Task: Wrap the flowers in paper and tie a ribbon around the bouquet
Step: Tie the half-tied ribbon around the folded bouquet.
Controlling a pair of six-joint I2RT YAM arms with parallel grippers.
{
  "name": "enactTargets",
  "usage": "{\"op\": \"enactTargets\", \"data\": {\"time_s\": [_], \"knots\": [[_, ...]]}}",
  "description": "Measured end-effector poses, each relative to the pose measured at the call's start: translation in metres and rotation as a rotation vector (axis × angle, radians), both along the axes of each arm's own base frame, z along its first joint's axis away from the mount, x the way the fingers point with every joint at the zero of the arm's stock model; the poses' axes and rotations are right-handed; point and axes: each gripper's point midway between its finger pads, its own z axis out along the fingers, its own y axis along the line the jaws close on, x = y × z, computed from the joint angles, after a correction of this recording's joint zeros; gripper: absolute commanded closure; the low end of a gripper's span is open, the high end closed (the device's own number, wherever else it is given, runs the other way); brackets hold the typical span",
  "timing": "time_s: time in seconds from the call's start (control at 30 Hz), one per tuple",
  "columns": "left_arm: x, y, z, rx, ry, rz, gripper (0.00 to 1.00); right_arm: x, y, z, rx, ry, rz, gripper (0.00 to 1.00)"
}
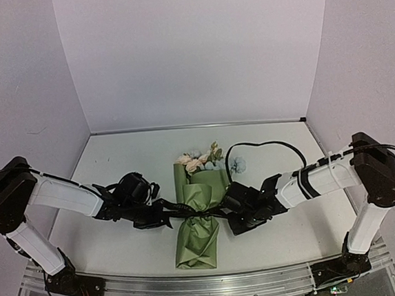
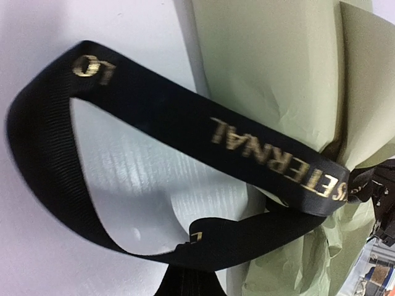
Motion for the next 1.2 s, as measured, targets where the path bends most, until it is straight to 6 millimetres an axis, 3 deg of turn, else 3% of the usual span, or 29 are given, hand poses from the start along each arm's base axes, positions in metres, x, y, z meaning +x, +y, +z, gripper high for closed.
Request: {"op": "enactTargets", "data": {"time_s": [0.37, 0.6, 0.97, 1.1, 1.2], "knots": [[0.001, 0.022, -0.011, 0.074, 0.052, 0.087, 1.0, -0.005, -0.024, -0.006, -0.017, 0.019, -0.051, 1.0], [0.0, 0.029, -0.013, 0.089, 0.066, 0.104, 1.0, -0.004, -0.027, -0.006, -0.012, 0.022, -0.07, 1.0], [-0.016, 0.011, -0.005, 0.043, 0.077, -0.031, 1.0, -0.006, -0.033, -0.005, -0.021, 0.029, -0.078, 1.0], [-0.027, -0.006, 0.006, 0.007, 0.069, -0.103, 0.9, -0.008, -0.035, -0.003, -0.025, 0.032, -0.078, 1.0], [-0.031, -0.007, 0.015, -0.007, 0.061, -0.122, 0.9, -0.008, -0.036, -0.003, -0.028, 0.034, -0.078, 1.0]]}}
